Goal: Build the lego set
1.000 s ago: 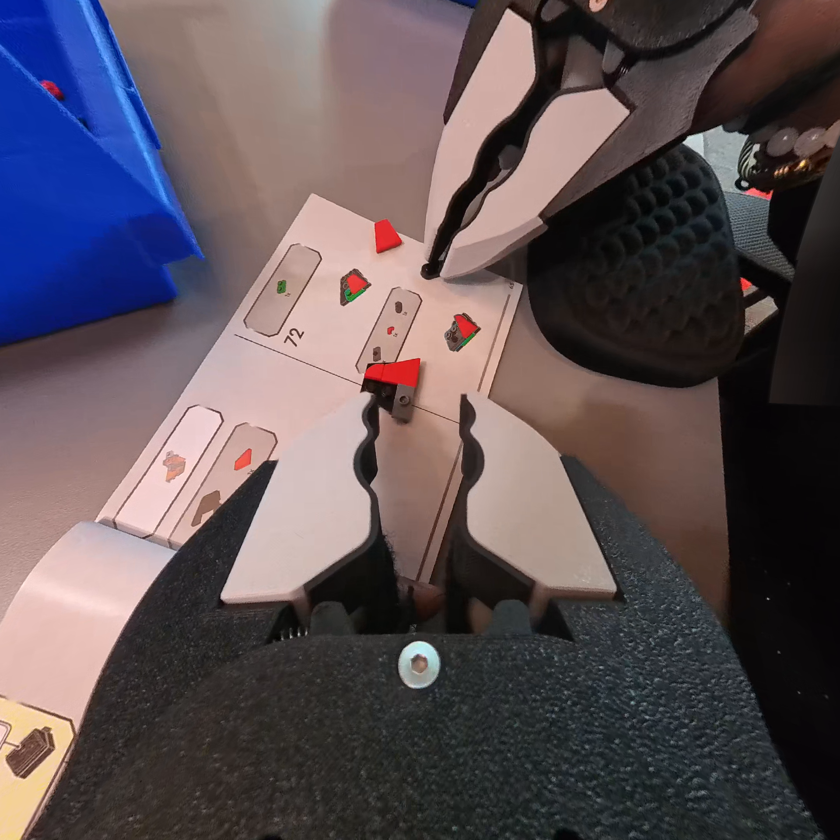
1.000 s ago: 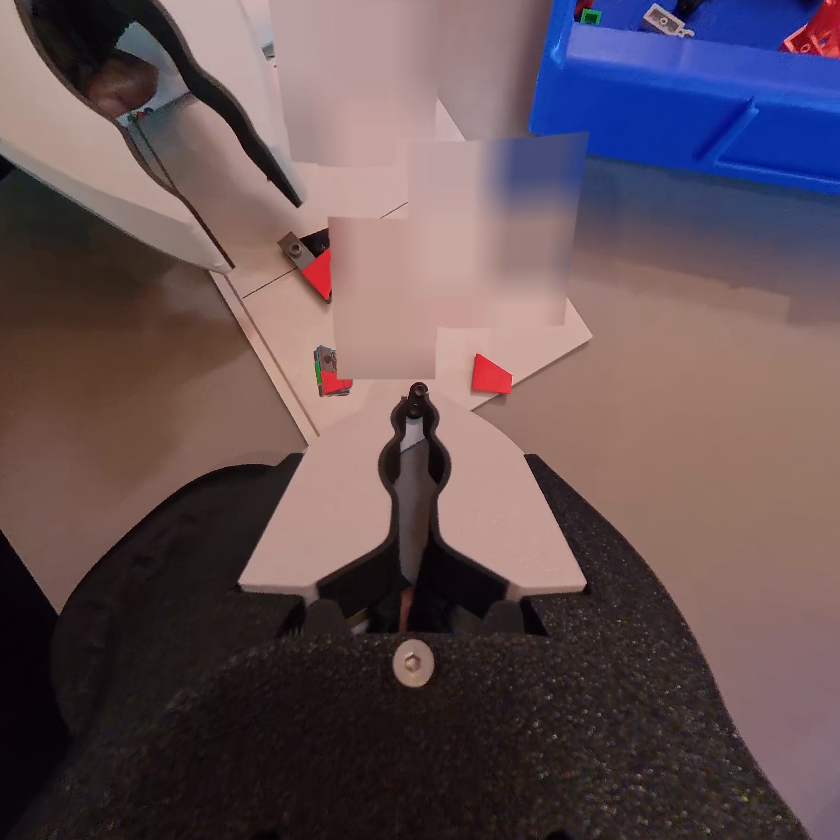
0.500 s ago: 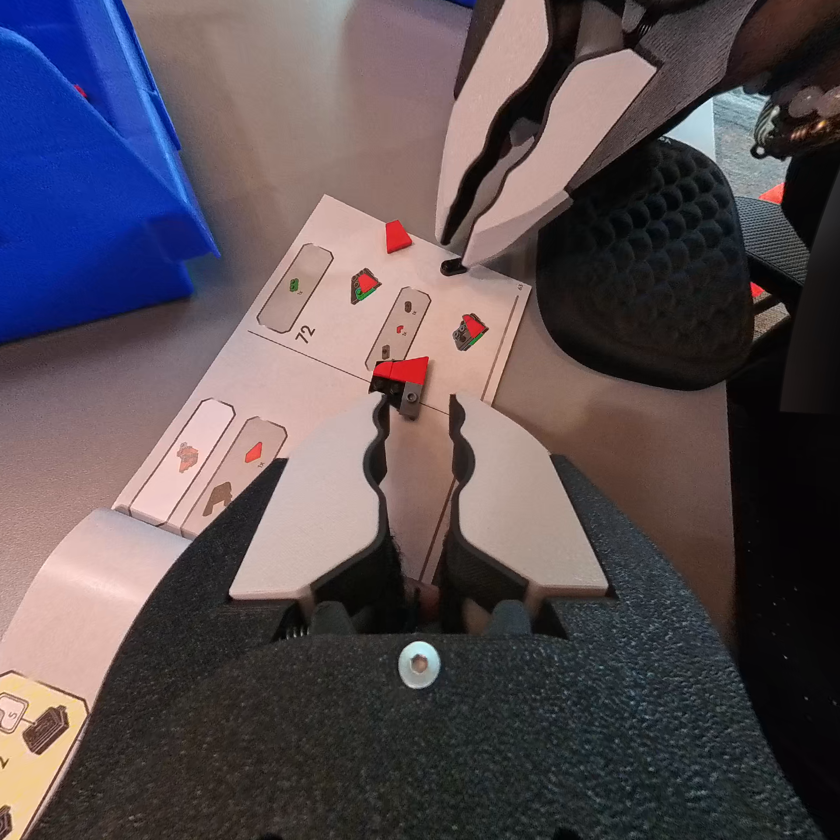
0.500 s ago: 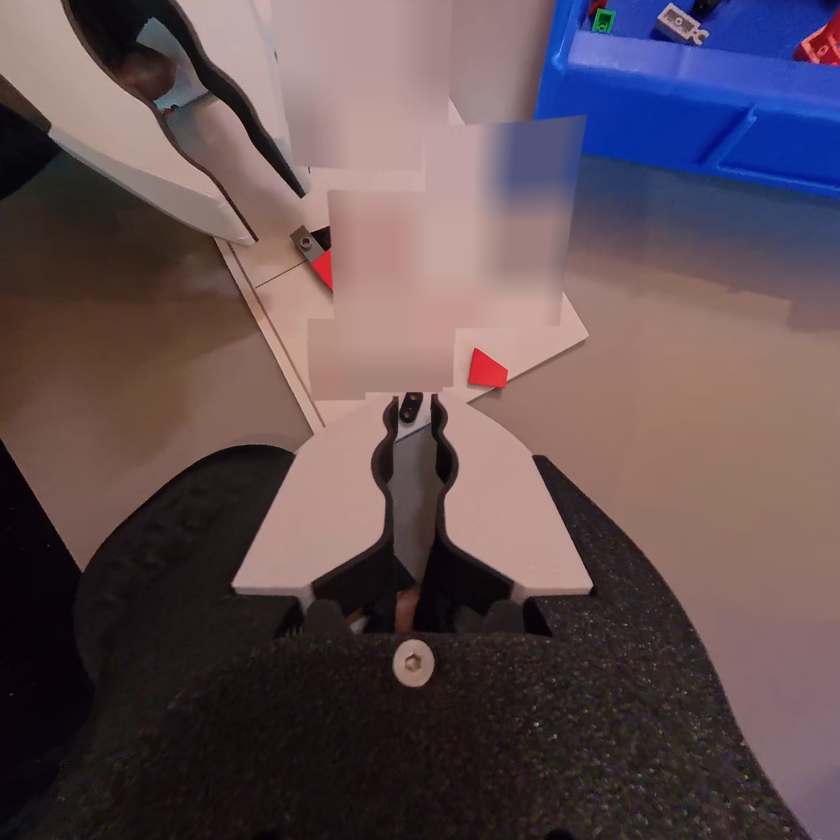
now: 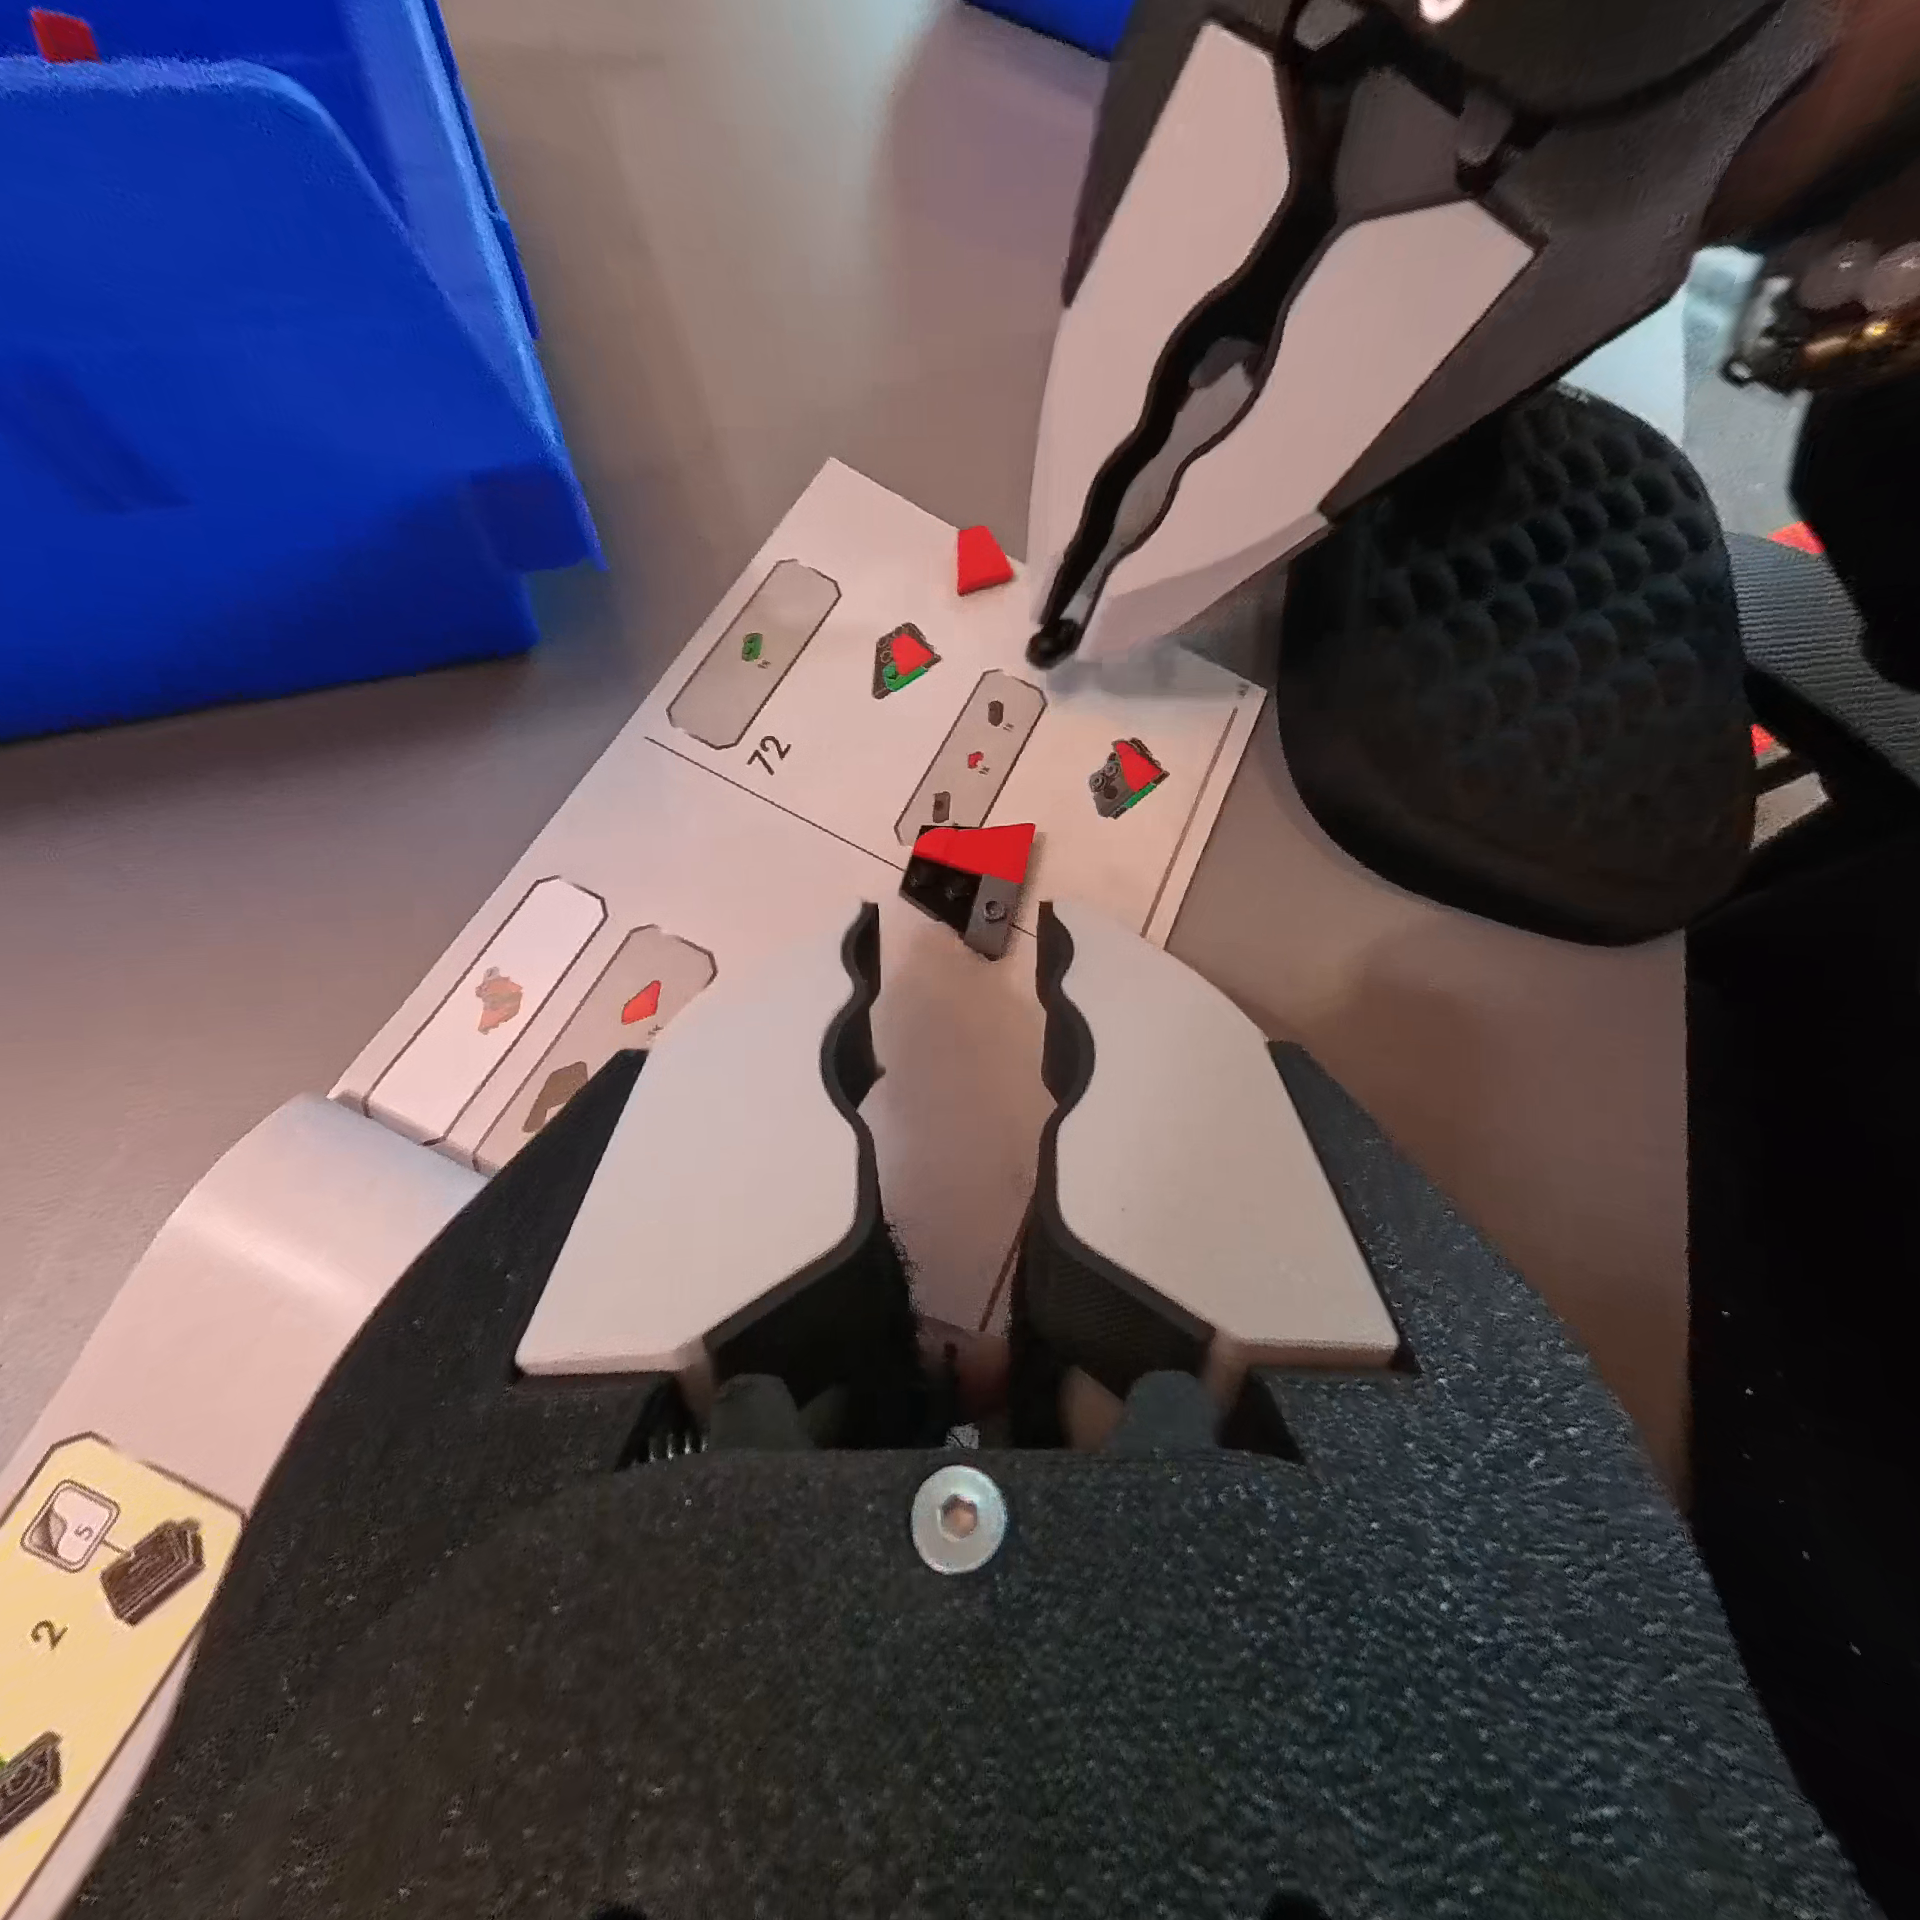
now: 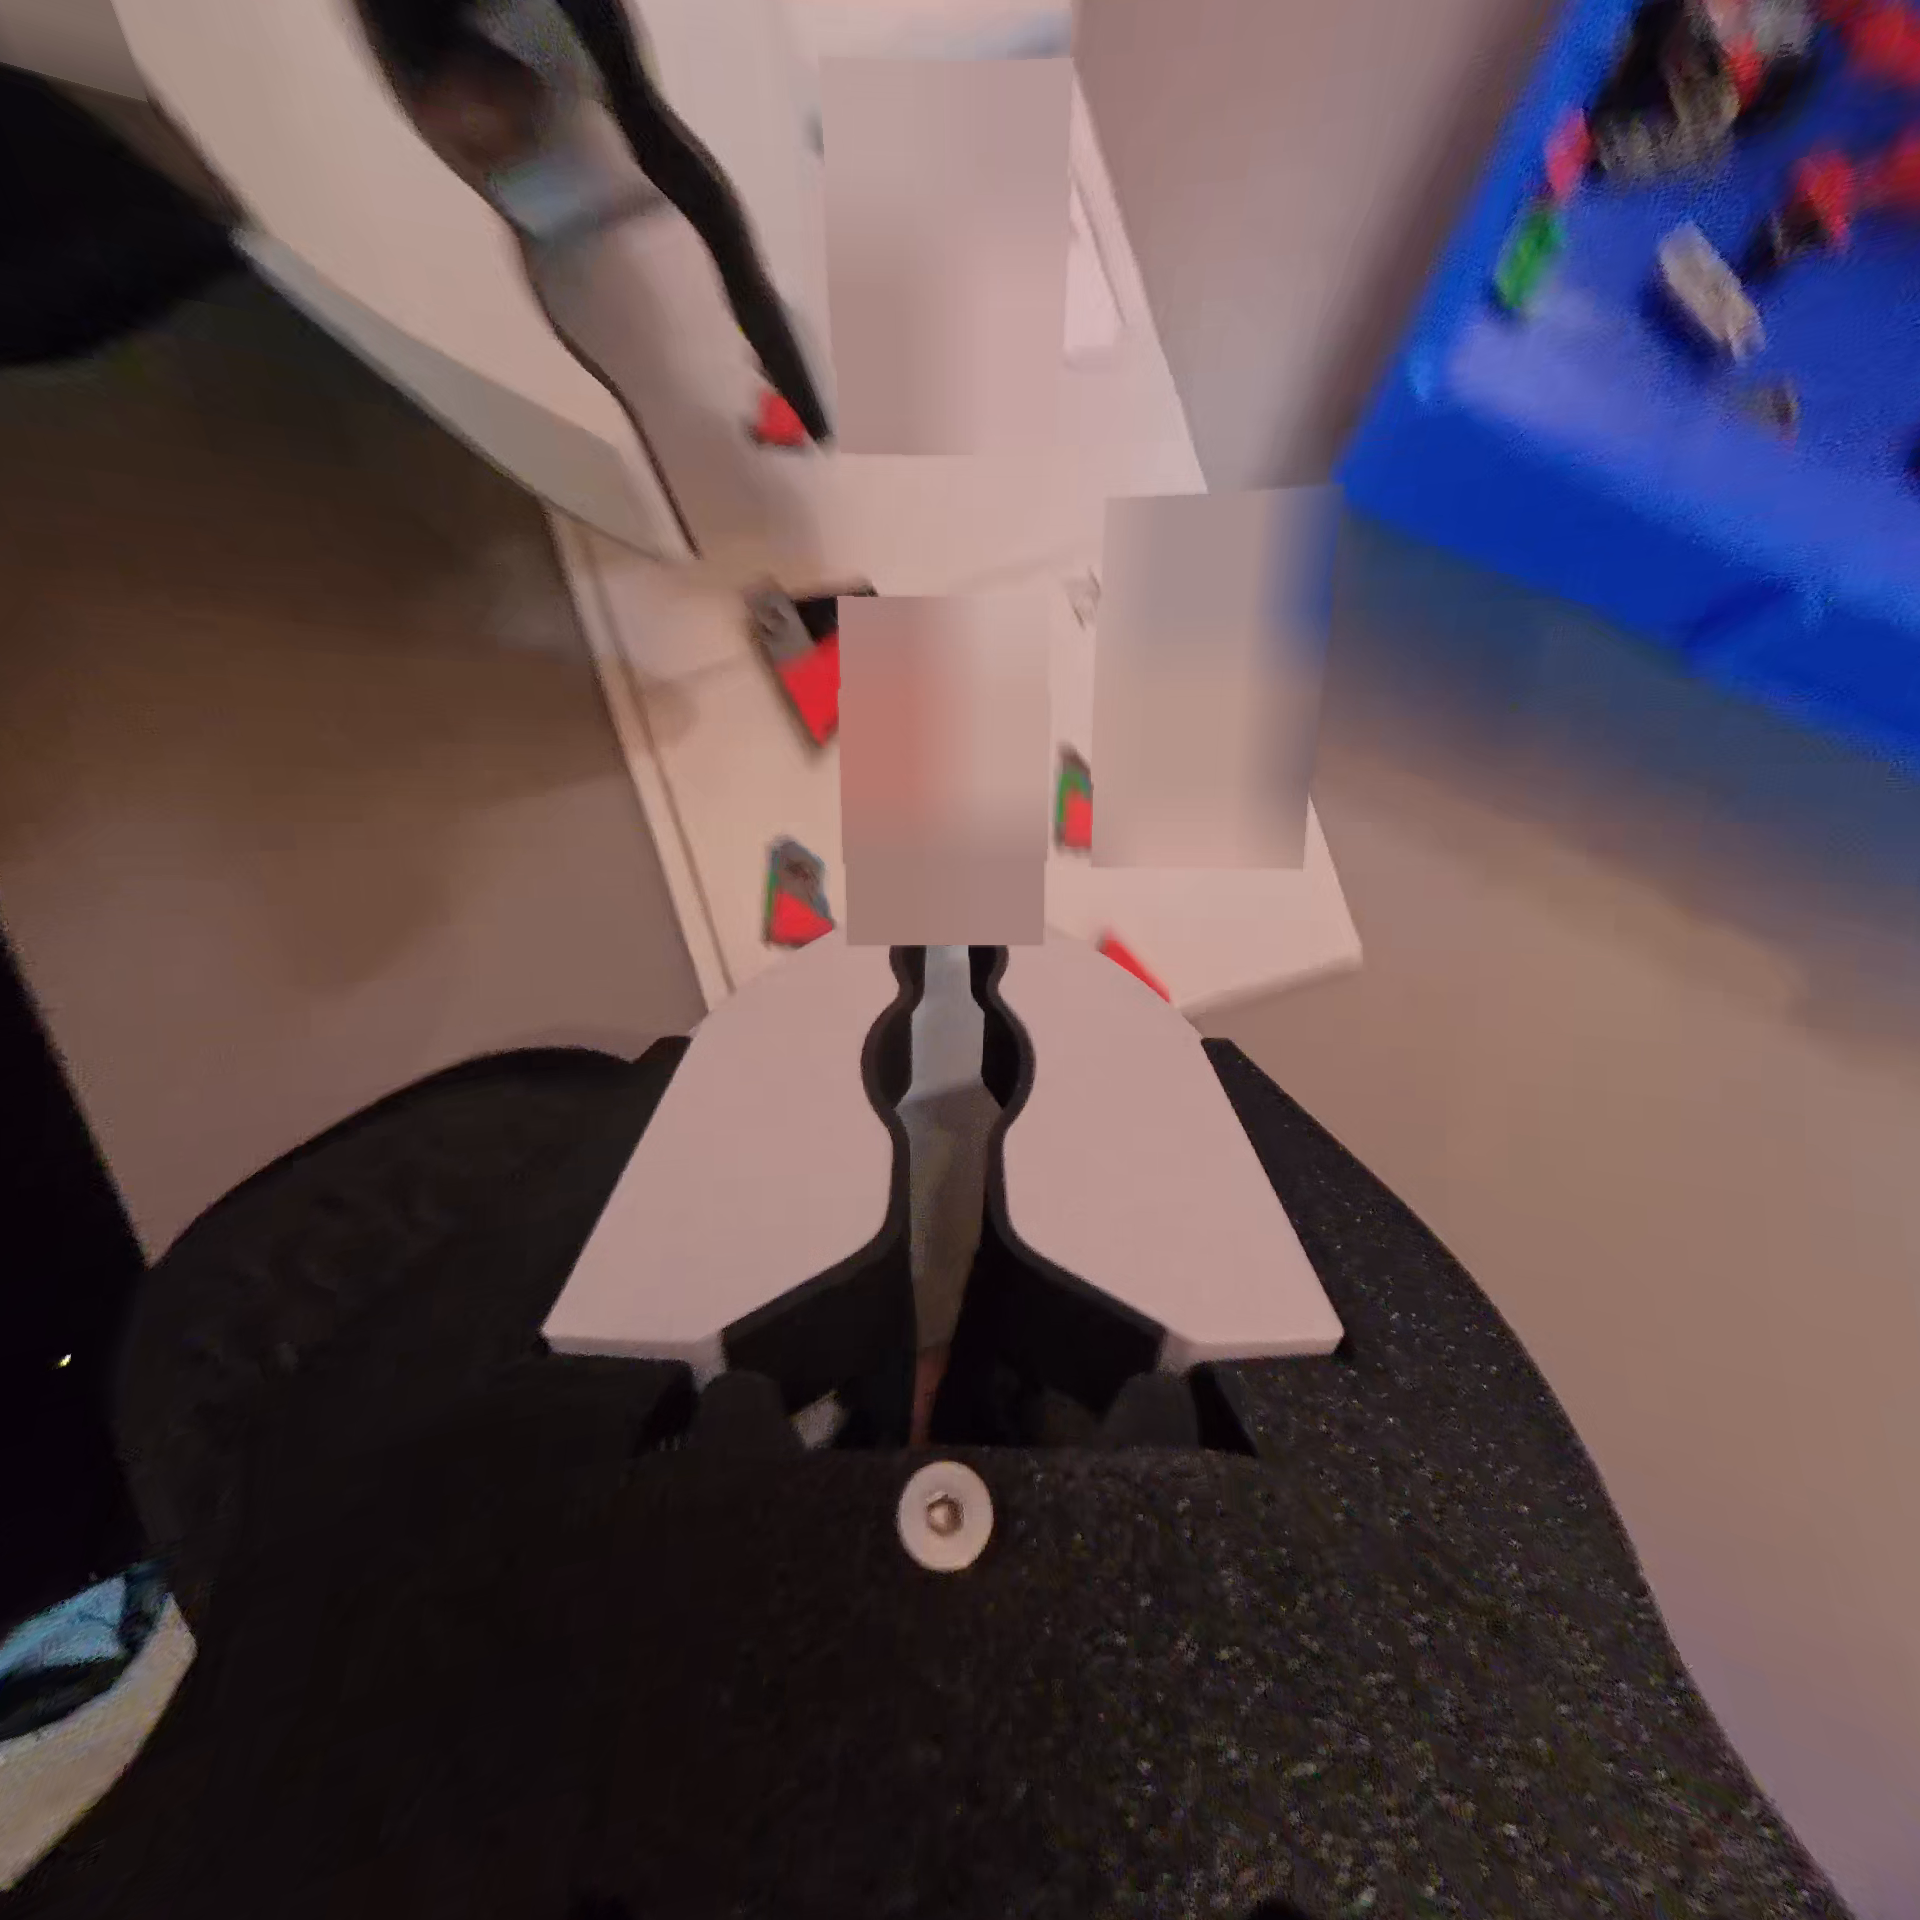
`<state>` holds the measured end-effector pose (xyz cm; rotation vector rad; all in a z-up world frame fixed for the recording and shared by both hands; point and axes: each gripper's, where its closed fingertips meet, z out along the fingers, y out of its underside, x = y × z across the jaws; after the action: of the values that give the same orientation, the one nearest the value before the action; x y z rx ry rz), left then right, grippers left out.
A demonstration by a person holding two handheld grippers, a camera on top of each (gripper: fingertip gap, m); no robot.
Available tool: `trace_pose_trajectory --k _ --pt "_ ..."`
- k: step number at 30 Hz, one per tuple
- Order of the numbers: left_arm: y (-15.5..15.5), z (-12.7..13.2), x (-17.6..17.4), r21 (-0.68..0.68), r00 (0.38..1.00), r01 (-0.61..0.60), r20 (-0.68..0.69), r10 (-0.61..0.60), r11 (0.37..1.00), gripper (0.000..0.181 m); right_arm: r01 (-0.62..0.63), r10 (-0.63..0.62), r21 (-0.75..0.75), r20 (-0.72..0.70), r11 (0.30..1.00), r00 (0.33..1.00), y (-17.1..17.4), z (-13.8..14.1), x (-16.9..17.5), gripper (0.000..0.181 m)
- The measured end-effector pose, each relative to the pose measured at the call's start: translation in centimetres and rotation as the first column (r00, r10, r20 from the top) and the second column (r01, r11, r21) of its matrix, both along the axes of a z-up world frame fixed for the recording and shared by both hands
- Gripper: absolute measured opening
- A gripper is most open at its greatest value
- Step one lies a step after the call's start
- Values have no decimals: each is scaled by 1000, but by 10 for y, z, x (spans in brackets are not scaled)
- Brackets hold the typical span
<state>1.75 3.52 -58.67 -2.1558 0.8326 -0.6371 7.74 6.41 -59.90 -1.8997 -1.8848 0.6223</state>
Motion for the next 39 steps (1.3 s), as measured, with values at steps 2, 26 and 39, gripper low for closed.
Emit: trace_pose_trajectory --k 2,26,39 --pt "-3 0 0 -4 1000 17 2 -17 1000 26 -163 161 -27 -52 986 986 -14 9 -23 8" --pt "-13 -18 9 -69 988 112 -102 -118 991 26 -430 437 -97 59 898 898 -26 -6 -53 13" --pt "-12 -20 11 -73 986 116 -112 -124 991 26 -390 394 -114 20 914 919 -24 -3 -56 0"
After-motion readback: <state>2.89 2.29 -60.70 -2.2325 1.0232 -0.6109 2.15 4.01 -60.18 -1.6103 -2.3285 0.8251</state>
